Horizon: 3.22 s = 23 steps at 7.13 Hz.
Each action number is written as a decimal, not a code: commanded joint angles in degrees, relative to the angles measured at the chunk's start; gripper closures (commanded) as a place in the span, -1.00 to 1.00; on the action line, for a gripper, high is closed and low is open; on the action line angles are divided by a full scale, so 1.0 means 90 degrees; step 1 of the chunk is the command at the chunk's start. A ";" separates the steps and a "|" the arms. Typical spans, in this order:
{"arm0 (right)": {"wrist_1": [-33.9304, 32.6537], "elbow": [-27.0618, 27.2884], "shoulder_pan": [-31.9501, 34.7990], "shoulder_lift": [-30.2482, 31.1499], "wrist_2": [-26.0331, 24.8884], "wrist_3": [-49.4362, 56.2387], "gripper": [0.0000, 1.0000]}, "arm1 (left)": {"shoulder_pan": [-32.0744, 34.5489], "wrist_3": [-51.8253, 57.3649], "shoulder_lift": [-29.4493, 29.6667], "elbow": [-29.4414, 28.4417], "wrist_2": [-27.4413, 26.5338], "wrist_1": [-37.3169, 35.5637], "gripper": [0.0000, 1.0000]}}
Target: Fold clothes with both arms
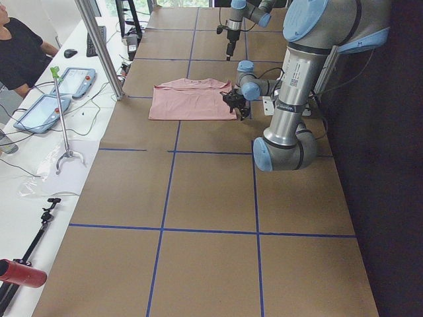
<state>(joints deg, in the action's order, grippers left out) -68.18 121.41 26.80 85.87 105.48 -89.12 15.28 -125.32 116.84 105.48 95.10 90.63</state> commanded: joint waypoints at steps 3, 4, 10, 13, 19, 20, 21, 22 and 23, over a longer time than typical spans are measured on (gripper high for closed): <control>-0.0003 0.0006 0.0010 0.0010 0.0008 0.0000 -1.00 | -0.0038 -0.0342 0.0006 -0.0002 0.0000 -0.0002 0.64; -0.0003 -0.0004 0.0010 0.0010 0.0008 0.0000 -1.00 | -0.0038 -0.0334 0.0026 0.0018 0.0019 -0.0002 1.00; -0.0003 -0.0110 -0.0009 -0.0117 0.0008 -0.0010 -1.00 | 0.0011 0.0135 0.0016 0.0683 0.0059 -0.0578 1.00; -0.0061 -0.0615 -0.0048 -0.0727 -0.0002 -0.0649 -1.00 | 0.0001 0.0212 0.0016 0.0653 0.0059 -0.0568 1.00; -0.1927 -0.2140 -0.0487 -0.2791 -0.0314 -0.1698 -1.00 | 0.0001 0.0223 0.0026 0.0672 0.0078 -0.0558 1.00; -0.1927 -0.2287 -0.0536 -0.2870 -0.0305 -0.1931 -1.00 | 0.0001 0.0223 0.0026 0.0682 0.0078 -0.0558 1.00; -0.1927 -0.2463 -0.0556 -0.2890 -0.0304 -0.1943 -1.00 | 0.0001 0.0223 0.0026 0.0692 0.0088 -0.0558 1.00; -0.1927 -0.2513 -0.0566 -0.2891 -0.0304 -0.1943 -1.00 | -0.0009 0.0223 0.0026 0.0701 0.0088 -0.0558 1.00; -0.1936 -0.2504 -0.0566 -0.2881 -0.0295 -0.1943 -1.00 | -0.0009 0.0223 0.0026 0.0702 0.0088 -0.0558 1.00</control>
<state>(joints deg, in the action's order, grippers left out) -85.54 99.22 21.78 59.95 102.76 -106.51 15.23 -123.31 117.07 111.75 95.88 85.60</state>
